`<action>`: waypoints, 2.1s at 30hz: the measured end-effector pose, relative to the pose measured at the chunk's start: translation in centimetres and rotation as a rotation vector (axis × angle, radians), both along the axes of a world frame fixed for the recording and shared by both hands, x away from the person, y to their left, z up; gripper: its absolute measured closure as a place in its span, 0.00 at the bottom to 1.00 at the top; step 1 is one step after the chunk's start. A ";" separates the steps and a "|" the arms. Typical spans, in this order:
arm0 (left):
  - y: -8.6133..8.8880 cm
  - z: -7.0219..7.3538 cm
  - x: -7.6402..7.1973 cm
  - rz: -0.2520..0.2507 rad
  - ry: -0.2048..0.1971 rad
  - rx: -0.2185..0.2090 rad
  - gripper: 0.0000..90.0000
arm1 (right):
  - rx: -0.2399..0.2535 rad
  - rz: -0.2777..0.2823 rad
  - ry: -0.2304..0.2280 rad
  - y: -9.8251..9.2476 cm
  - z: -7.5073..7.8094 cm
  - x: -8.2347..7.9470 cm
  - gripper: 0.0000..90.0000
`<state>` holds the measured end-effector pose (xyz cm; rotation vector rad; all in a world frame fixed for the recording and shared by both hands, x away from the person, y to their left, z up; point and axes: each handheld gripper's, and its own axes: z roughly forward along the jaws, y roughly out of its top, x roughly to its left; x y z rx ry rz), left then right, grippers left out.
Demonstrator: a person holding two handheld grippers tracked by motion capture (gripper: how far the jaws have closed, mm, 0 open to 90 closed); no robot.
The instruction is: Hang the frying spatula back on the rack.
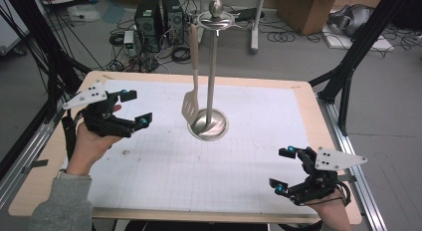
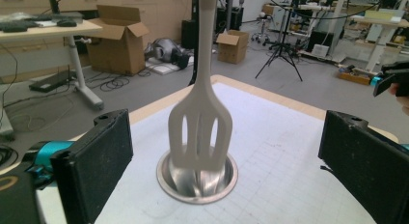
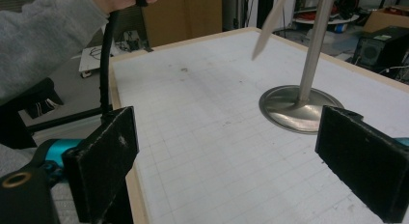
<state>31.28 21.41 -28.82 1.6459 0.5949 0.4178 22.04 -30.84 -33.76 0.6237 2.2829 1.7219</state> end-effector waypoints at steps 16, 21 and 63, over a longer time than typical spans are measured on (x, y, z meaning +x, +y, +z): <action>2.9 -1.9 -3.4 0.015 -0.029 -0.030 0.06 | 0.038 -0.019 -0.026 -0.5 0.4 0.4 0.08; 3.4 -2.0 -4.1 0.007 -0.030 -0.040 0.06 | 0.053 -0.024 -0.039 -0.7 0.5 0.6 0.08; 7.4 -5.4 -6.4 0.144 -0.004 0.001 0.06 | 0.178 -0.182 -0.063 -3.7 0.7 0.5 0.08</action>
